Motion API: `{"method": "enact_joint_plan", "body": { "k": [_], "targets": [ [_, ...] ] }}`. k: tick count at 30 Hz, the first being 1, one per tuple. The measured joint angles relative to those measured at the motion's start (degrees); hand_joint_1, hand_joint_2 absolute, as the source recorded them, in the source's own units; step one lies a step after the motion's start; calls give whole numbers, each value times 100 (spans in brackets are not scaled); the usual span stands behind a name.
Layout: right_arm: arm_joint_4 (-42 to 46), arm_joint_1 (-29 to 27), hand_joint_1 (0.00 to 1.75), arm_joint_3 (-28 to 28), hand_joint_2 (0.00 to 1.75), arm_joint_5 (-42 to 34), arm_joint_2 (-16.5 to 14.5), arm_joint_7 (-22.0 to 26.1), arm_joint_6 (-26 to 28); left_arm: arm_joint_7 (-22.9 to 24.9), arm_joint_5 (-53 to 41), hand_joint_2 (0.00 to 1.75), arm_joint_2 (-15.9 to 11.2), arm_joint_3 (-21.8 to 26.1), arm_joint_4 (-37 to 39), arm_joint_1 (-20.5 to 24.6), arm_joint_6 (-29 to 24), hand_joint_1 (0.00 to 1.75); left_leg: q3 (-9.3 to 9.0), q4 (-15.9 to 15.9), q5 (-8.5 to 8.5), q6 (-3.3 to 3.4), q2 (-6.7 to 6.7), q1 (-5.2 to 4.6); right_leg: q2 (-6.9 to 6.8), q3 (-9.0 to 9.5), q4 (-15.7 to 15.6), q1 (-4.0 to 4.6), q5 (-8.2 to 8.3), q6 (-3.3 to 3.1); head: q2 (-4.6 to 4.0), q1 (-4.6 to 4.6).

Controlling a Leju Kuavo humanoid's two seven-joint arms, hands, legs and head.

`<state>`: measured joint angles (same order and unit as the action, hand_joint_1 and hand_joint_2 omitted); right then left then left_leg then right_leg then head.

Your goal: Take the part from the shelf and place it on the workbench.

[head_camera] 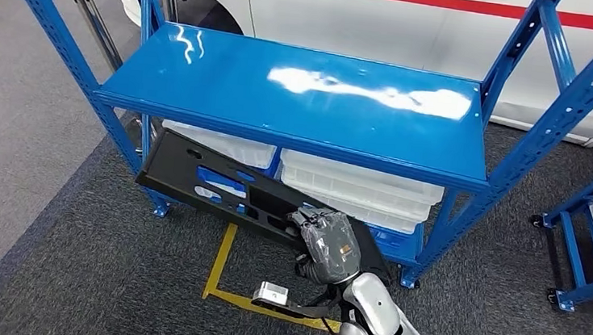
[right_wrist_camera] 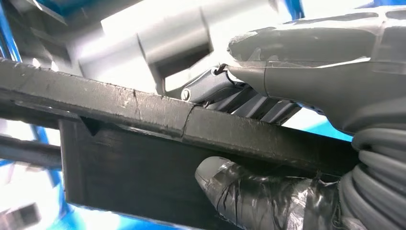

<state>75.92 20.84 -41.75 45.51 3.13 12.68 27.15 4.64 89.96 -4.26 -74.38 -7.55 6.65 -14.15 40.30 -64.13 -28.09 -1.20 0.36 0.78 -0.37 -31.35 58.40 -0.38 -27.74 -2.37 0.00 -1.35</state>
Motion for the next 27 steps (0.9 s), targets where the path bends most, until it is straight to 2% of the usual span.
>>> {"method": "enact_joint_plan", "body": {
  "k": [1, 2, 3, 4, 5, 6, 8, 9, 10, 12, 13, 14, 15, 16, 17, 18, 19, 20, 21, 22, 23, 24, 25, 27],
  "targets": [
    [58, -32, 169, 2, 175, -457, -25, 170, -241, -1, 0, 175, 1, 1, 0, 1, 7, 0, 85, -378, -286, -22, 0, 4, 0, -87, 9, 9, 73, -16, 0, 2],
    [119, -68, 169, 8, 175, -921, -47, 325, -509, -2, 0, 175, -1, 1, 1, 2, 15, 0, 140, -742, -450, -41, 0, 5, 0, -179, 20, 19, 143, -19, 0, 2],
    [176, -103, 169, 19, 175, -1349, -63, 456, -772, -2, 0, 175, -3, 2, 1, 4, 24, 0, 140, -1004, -474, -52, 0, 6, 0, -274, 36, 27, 210, -17, 0, 2],
    [229, -139, 169, 36, 175, -1720, -77, 562, -1008, -3, 0, 175, -4, 2, 1, 4, 32, 0, 48, -1084, -374, -51, 0, 5, -1, -378, 54, 35, 275, -11, 0, 3],
    [276, -169, 169, 57, 175, -1969, -87, 630, -1177, -3, 0, 175, -4, 2, 1, 4, 39, 0, -152, -942, -216, -35, -1, 5, -2, -476, 72, 42, 337, -4, 0, 3],
    [320, -192, 169, 82, 175, -2140, -100, 679, -1301, -4, 0, 175, -6, 2, 1, 7, 46, 0, -449, -614, -97, -4, -7, 0, -3, -558, 92, 46, 397, 6, 0, 3],
    [411, -212, 169, 147, 175, -2445, -126, 768, -1565, -12, 0, 175, -20, 2, 3, 19, 76, 0, -1110, 252, -135, 73, -17, -30, -3, -661, 116, 65, 504, 45, 0, 0],
    [448, -216, 169, 185, 175, -2633, -135, 831, -1742, -18, 0, 175, -28, 2, 4, 27, 102, 0, -1305, 547, -201, 109, -22, -51, -8, -674, 110, 62, 559, 74, 0, -2],
    [480, -223, 169, 225, 175, -2838, -142, 902, -1947, -24, 0, 175, -36, 2, 5, 34, 129, 0, -1390, 714, -237, 139, -23, -74, -13, -680, 89, 56, 618, 110, 0, 2],
    [515, -256, 169, 295, 175, -3165, -147, 1019, -2292, -28, 0, 175, -42, 2, 6, 41, 176, 0, -1327, 796, -107, 208, -8, -75, -12, -697, 45, 38, 692, 184, 0, 8],
    [527, -280, 169, 331, 175, -3264, -148, 1049, -2402, -28, 0, 175, -44, 2, 6, 47, 193, 0, -1272, 830, -19, 253, 6, -62, 0, -734, 101, 35, 581, 219, 0, 8],
    [533, -302, 169, 365, 175, -3319, -148, 1061, -2460, -27, 0, 175, -44, 2, 7, 47, 205, 0, -1203, 860, 77, 295, 22, -43, 14, -790, 253, 31, 356, 249, 0, 4],
    [536, -321, 169, 398, 175, -3364, -147, 1068, -2503, -26, 0, 175, -44, 2, 7, 49, 216, 0, -1113, 869, 166, 323, 37, -33, 26, -865, 525, 16, 32, 274, 0, 2],
    [539, -332, 169, 429, 175, -3411, -147, 1074, -2549, -25, 0, 175, -44, 1, 8, 45, 223, 0, -1010, 865, 245, 341, 39, -31, 30, -938, 869, 3, -280, 296, 0, -1],
    [539, -344, 169, 455, 175, -3470, -146, 1083, -2611, -26, 0, 175, -44, 1, 8, 41, 228, 0, -903, 854, 324, 340, 42, -31, 31, -991, 1224, -13, -483, 317, 0, 0],
    [539, -361, 169, 475, 175, -3549, -145, 1098, -2689, -27, 0, 175, -44, 1, 8, 40, 231, 0, -786, 838, 400, 330, 45, -28, 30, -1000, 1502, -28, -539, 337, 0, -1],
    [539, -380, 169, 494, 175, -3640, -145, 1116, -2779, -28, 0, 175, -44, 0, 8, 40, 233, 0, -665, 810, 472, 314, 46, -23, 30, -932, 1627, -43, -447, 355, 0, 1],
    [539, -398, 169, 511, 175, -3733, -145, 1135, -2867, -29, 0, 175, -44, 0, 8, 41, 236, 0, -539, 770, 538, 293, 47, -15, 29, -764, 1564, -60, -273, 369, 0, 1],
    [540, -411, 169, 528, 175, -3813, -145, 1149, -2937, -29, 0, 175, -44, 0, 8, 42, 238, 0, -425, 721, 592, 268, 47, -7, 28, -520, 1338, -75, -115, 377, 0, 1],
    [547, -418, 169, 546, 175, -3877, -147, 1157, -2988, -29, 0, 175, -45, 0, 8, 42, 240, 0, -318, 662, 639, 236, 42, -7, 27, -207, 950, -78, -101, 380, 0, 1],
    [560, -421, 169, 563, 175, -3920, -148, 1163, -3018, -29, -1, 175, -47, 0, 8, 41, 242, 0, -242, 608, 678, 199, 38, -9, 30, 74, 555, -71, -185, 367, 0, 2],
    [574, -424, 169, 576, 175, -3955, -149, 1170, -3048, -31, -1, 175, -49, 0, 8, 42, 243, 0, -200, 573, 717, 161, 35, -14, 32, 254, 258, -59, -304, 347, 0, 2],
    [588, -427, 169, 589, 175, -3999, -149, 1181, -3091, -32, -2, 175, -52, -1, 8, 41, 243, 0, -176, 562, 766, 119, 33, -13, 36, 348, 66, -36, -408, 317, 0, 3],
    [597, -440, 169, 602, 175, -4109, -149, 1203, -3214, -36, -2, 175, -54, -3, 10, 34, 244, 0, -154, 577, 849, 39, 31, 12, 27, 287, 17, -22, -342, 227, 0, -1]
  ]
}}
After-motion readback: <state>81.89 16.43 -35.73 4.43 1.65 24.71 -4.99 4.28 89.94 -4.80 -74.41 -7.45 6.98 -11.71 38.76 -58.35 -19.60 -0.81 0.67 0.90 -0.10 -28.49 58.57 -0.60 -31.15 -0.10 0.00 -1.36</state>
